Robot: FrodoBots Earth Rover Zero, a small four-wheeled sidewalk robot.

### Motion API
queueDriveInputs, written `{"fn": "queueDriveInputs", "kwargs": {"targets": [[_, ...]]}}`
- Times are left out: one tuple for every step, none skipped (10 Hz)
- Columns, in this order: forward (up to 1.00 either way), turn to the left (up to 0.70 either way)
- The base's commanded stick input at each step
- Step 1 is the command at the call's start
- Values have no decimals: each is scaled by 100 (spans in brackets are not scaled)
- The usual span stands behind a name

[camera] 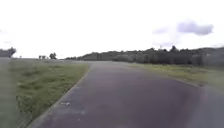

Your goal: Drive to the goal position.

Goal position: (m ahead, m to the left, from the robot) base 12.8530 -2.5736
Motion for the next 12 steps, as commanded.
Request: {"fn": "queueDriveInputs", "kwargs": {"targets": [[70, 0], [70, 0], [70, 0], [70, 0], [70, 0], [70, 2], [70, 35], [70, 35], [70, 33], [70, 31], [70, 1], [70, 0]]}}
